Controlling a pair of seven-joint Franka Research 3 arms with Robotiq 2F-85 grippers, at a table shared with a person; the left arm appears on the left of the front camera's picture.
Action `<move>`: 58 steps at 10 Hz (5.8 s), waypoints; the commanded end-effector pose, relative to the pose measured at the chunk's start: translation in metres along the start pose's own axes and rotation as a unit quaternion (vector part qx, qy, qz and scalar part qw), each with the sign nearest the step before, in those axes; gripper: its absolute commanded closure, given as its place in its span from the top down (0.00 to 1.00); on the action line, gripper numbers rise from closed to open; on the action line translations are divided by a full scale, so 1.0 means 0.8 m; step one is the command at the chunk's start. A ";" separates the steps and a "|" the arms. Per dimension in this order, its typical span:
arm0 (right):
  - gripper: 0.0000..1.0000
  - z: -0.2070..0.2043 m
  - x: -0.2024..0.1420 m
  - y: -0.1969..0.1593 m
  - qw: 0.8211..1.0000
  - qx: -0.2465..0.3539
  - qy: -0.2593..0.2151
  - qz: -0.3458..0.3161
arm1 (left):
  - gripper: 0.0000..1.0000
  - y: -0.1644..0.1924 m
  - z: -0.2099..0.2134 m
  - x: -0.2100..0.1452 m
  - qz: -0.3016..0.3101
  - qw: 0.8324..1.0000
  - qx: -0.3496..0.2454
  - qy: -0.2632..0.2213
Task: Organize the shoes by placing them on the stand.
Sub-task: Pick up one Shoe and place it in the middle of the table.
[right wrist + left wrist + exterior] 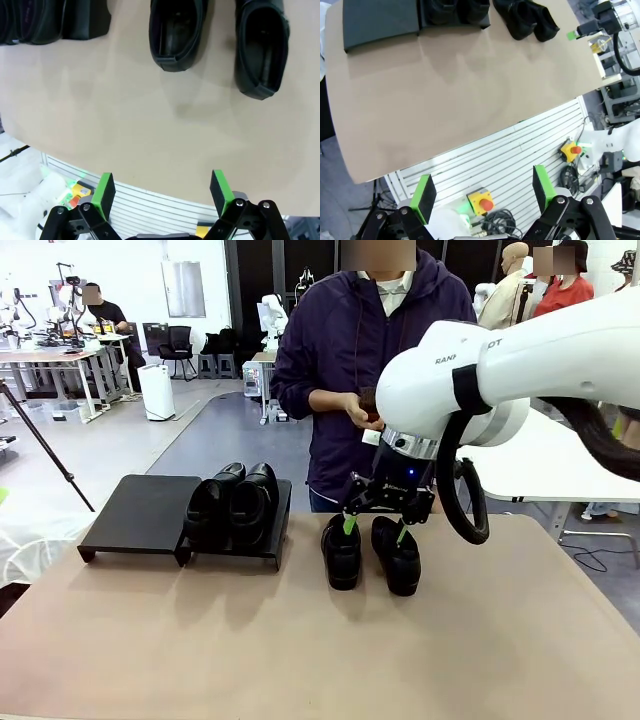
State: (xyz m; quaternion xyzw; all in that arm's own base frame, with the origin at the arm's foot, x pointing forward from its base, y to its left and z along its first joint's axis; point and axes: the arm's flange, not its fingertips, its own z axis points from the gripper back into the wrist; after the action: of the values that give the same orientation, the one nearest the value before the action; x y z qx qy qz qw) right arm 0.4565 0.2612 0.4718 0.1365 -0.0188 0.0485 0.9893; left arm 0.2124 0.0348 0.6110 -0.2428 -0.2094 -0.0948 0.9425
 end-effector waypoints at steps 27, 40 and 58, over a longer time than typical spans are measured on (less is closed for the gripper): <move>0.00 -0.167 0.214 -0.029 0.988 -0.097 0.039 -0.116 | 1.00 -0.002 0.003 -0.001 0.005 1.000 -0.008 -0.001; 0.00 -0.053 0.160 -0.007 0.997 -0.051 0.045 -0.034 | 1.00 -0.002 0.003 -0.001 0.005 1.000 -0.008 -0.001; 0.00 0.044 -0.160 0.013 0.985 0.151 0.036 -0.075 | 1.00 -0.002 0.003 -0.001 0.005 1.000 -0.008 -0.001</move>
State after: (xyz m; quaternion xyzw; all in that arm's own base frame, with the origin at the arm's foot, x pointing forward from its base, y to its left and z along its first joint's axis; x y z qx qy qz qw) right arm 0.3287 0.2390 0.5027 0.2604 0.0450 -0.0204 0.9642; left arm 0.2122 0.0349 0.6111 -0.2431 -0.2088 -0.0946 0.9425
